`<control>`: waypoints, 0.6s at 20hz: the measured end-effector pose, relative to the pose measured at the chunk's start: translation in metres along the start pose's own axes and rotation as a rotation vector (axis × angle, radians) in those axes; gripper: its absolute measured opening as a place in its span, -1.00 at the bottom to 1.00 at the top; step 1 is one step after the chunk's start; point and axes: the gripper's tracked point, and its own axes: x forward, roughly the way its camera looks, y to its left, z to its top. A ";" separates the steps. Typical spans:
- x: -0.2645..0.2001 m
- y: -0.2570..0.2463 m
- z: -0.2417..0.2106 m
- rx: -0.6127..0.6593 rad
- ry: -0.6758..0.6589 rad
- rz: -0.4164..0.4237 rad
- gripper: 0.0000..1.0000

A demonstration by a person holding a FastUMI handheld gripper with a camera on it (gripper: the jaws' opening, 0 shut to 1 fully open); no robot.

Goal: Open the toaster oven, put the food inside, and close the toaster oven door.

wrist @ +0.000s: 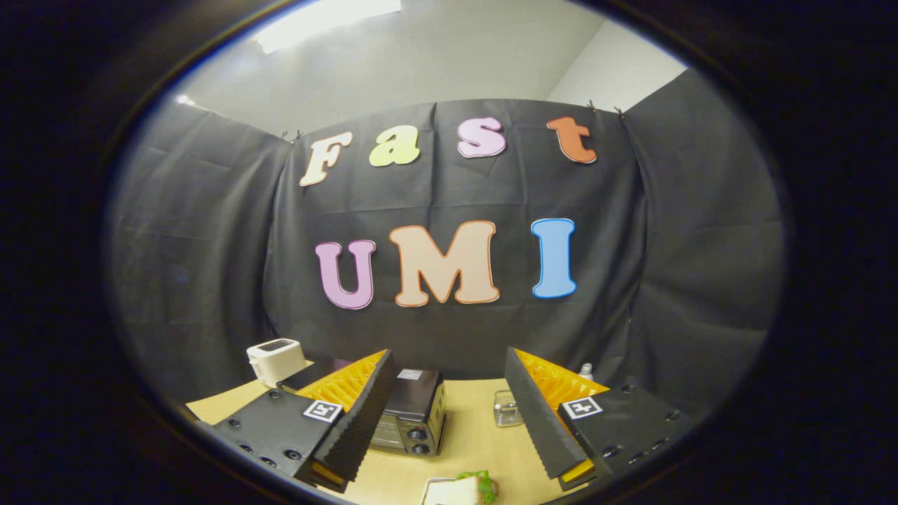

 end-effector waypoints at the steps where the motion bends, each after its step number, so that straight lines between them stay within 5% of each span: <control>1: 0.002 0.004 -0.005 0.003 -0.007 -0.002 0.94; 12: 0.035 0.095 -0.104 0.124 -0.101 0.041 0.92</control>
